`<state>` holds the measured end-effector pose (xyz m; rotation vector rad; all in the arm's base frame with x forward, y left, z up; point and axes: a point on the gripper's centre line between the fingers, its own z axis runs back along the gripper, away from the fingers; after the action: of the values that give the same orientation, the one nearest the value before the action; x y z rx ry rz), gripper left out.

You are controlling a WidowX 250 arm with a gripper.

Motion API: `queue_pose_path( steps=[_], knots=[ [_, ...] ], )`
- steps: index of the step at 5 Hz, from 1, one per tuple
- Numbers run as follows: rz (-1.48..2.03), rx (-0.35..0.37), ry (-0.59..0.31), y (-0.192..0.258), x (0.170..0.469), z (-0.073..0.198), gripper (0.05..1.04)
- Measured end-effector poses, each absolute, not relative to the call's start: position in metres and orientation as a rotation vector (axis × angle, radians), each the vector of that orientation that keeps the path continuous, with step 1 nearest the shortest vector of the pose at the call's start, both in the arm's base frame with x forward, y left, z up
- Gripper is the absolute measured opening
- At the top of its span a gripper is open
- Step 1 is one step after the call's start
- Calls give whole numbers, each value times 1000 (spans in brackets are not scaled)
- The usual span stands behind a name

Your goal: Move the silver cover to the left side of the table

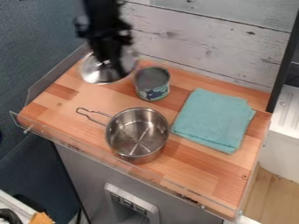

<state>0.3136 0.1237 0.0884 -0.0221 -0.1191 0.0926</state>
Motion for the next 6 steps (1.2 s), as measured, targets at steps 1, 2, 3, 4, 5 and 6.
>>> queue_pose_path(
  steps=[1,2,3,4,5,6],
  knots=[
    [136,-13,-88,162,312,67,283],
    [164,12,-81,177,316,52,282],
    [194,35,-65,184,320,24,282],
    [198,50,-76,185,325,8,282],
    [179,51,-97,179,334,9,282],
    [156,51,-93,174,336,8,325]
  ],
)
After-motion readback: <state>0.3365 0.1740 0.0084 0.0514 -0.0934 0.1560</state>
